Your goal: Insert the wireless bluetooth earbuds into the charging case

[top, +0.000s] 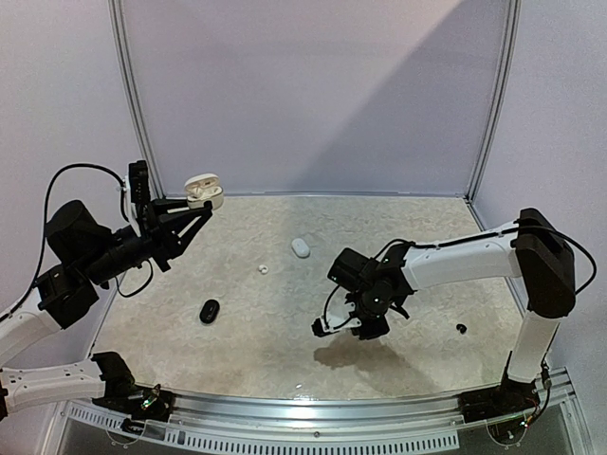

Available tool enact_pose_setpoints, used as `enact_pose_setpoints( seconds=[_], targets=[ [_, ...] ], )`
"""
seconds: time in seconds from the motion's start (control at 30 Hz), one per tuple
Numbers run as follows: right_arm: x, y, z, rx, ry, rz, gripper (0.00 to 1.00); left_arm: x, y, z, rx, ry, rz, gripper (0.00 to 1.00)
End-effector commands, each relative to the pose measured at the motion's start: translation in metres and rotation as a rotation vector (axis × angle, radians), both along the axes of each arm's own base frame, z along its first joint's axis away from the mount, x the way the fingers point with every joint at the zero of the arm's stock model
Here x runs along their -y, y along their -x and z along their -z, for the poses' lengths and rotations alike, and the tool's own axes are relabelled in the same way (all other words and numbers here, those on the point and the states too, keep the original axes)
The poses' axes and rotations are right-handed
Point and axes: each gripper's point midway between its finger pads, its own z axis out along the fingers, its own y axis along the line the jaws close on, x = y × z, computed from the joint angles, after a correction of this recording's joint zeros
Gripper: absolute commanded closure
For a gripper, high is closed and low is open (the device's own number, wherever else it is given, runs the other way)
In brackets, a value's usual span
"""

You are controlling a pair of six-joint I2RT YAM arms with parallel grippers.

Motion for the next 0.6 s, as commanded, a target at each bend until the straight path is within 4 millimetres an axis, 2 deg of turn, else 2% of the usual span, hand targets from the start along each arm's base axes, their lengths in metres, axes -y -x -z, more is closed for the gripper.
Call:
enact_pose_setpoints(
  seconds=[0.0, 0.1, 0.23, 0.37, 0.47, 0.57],
  targets=[
    [-0.018, 0.033, -0.01, -0.039, -0.016, -0.164, 0.91, -0.002, -0.002, 0.001, 0.002, -0.004, -0.007, 1.0],
    [-0.026, 0.057, -0.009, -0.055, -0.013, -0.27, 0.91, -0.002, -0.002, 0.002, 0.003, -0.006, -0.009, 1.0],
    [-0.031, 0.075, -0.005, -0.061, -0.011, -0.377, 0.9, -0.002, -0.002, 0.002, 0.002, -0.007, -0.008, 1.0],
    [-0.03, 0.078, 0.0, -0.039, 0.006, -0.437, 0.86, -0.002, -0.002, 0.001, 0.006, -0.007, -0.007, 1.0],
    [-0.024, 0.076, 0.005, -0.026, 0.03, -0.45, 0.81, -0.002, -0.002, 0.002, 0.002, -0.01, -0.008, 1.0],
    [-0.028, 0.071, 0.003, 0.002, 0.013, -0.431, 0.8, -0.002, -0.002, 0.003, 0.001, -0.01, -0.008, 1.0]
  ],
)
